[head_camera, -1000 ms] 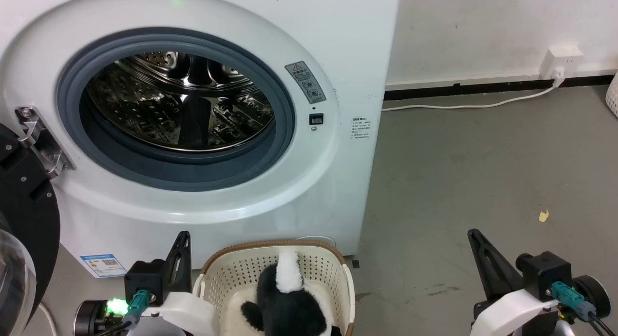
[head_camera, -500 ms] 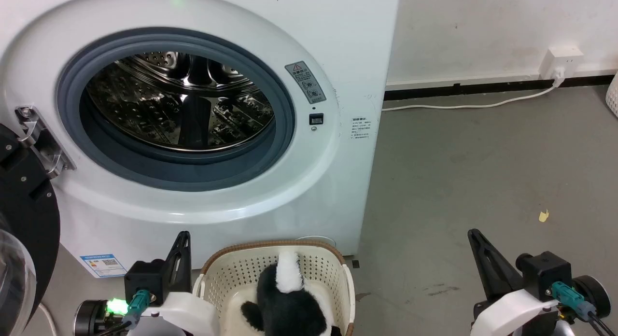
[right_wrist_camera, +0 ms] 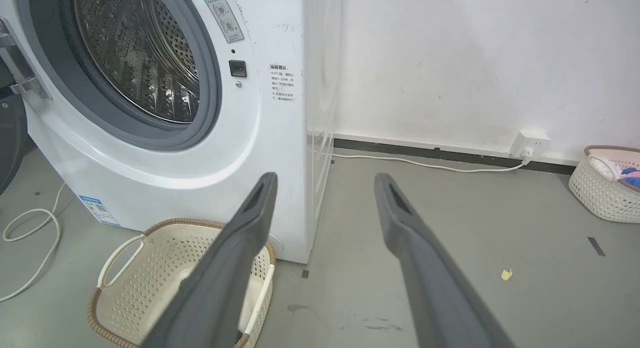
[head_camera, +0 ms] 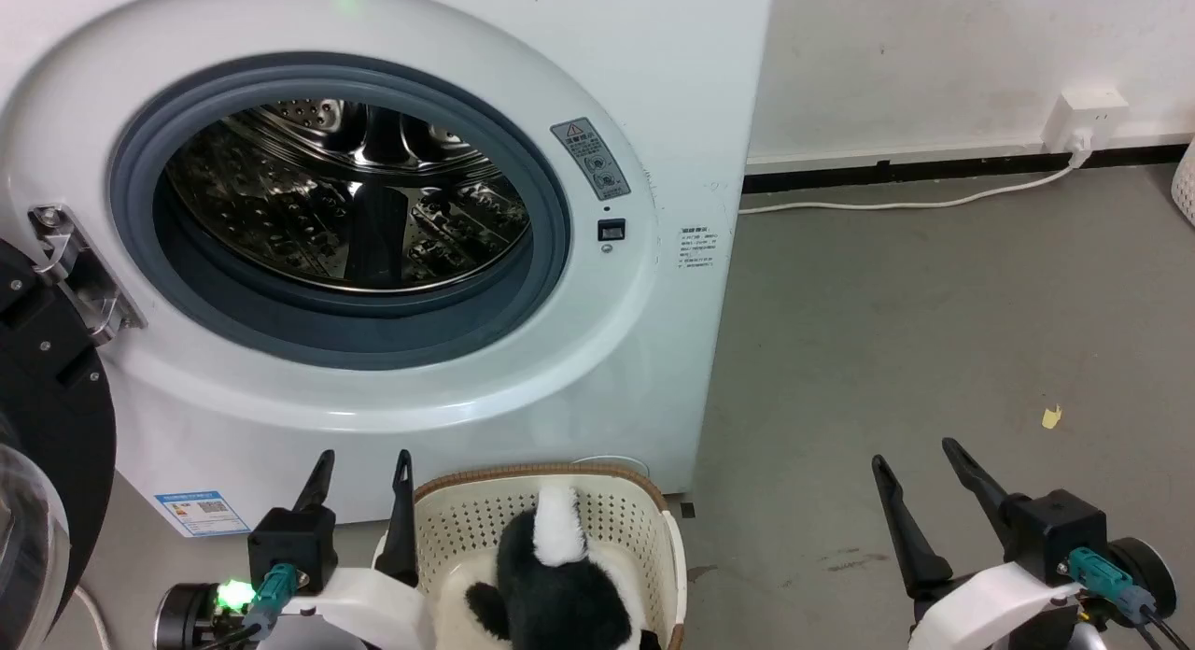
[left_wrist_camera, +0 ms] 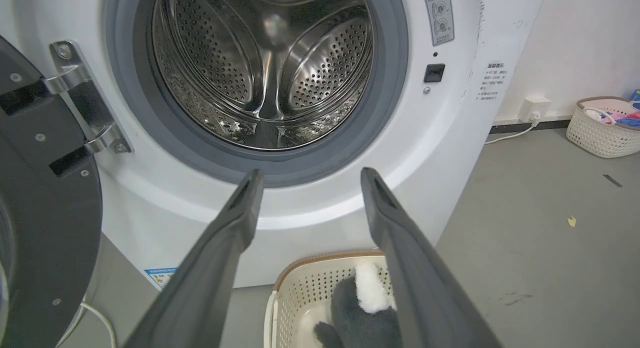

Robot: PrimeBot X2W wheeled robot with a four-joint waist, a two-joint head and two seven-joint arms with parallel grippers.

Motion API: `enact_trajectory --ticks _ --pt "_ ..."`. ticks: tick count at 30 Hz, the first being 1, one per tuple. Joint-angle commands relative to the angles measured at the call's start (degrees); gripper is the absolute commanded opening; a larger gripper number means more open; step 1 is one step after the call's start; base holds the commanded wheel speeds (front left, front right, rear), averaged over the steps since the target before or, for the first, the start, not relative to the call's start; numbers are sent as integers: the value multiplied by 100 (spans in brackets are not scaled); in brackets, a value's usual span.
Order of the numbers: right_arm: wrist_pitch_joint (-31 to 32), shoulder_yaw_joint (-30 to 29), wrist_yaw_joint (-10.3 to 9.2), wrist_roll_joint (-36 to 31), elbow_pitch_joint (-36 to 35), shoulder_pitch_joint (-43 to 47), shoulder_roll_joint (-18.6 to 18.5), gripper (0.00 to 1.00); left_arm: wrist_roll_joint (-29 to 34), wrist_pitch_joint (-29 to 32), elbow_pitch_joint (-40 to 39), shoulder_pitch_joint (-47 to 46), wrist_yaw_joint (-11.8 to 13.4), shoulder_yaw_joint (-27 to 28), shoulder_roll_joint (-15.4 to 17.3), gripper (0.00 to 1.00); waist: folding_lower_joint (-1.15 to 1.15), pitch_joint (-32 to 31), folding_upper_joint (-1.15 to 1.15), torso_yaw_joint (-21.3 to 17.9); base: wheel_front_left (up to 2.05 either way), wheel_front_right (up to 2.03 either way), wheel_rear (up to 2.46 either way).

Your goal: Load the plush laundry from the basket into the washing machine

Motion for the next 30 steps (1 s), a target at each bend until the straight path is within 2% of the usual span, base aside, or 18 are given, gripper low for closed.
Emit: enact_trajectory --ticks 1,15,30 --pt "-59 -1 0 100 36 46 1 100 -84 -59 44 -10 31 -46 0 100 0 4 0 0 0 0 0" --pt "-224 -54 -1 361 186 41 3 100 -473 -126 494 -218 157 -286 0 100 0 138 0 -28 0 0 0" --pt "-380 -147 -2 624 293 -74 5 100 -1171 404 1406 -778 459 -727 0 100 0 581 0 -158 0 0 0"
